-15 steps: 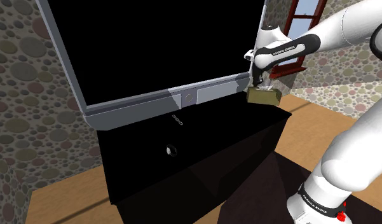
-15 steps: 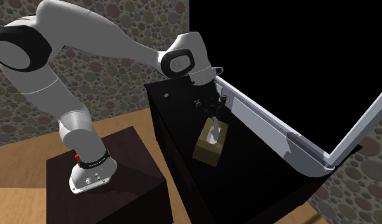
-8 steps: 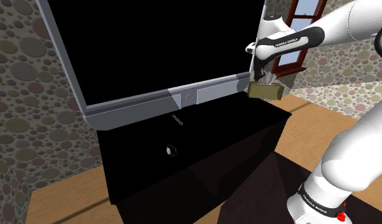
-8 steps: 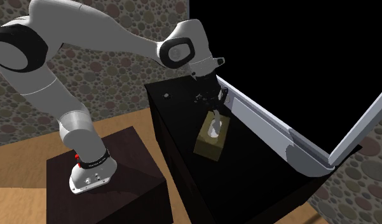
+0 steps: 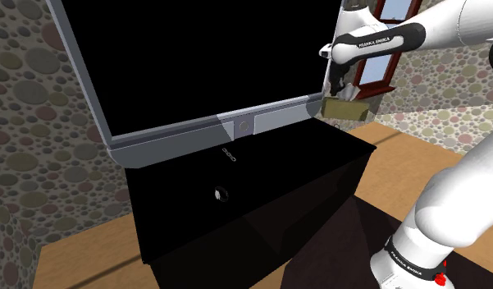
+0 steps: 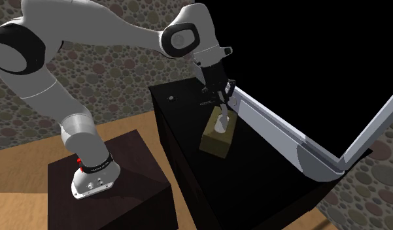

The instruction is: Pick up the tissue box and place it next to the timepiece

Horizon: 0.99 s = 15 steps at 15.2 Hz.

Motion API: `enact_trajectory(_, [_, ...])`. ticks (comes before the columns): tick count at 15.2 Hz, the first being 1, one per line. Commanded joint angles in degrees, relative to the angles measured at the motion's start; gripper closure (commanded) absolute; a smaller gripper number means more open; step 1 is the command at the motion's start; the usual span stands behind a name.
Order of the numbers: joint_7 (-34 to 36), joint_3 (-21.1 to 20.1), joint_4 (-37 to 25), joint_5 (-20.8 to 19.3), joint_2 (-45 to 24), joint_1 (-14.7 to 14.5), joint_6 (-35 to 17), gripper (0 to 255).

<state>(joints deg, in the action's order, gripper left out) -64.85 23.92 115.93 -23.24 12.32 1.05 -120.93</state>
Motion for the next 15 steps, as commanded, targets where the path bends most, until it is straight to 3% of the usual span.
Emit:
enact_trajectory(1, [-0.5, -0.2, -1.7, 0.3, 0.0, -0.1, 1.7, 255])
enact_trajectory(5, [-1.2, -0.3, -4.1, 0.8, 0.0, -0.3, 4.0, 255])
enact_trajectory(15, [13.1, -10.3, -1.9, -1.2, 2.7, -5.1, 9.6, 255])
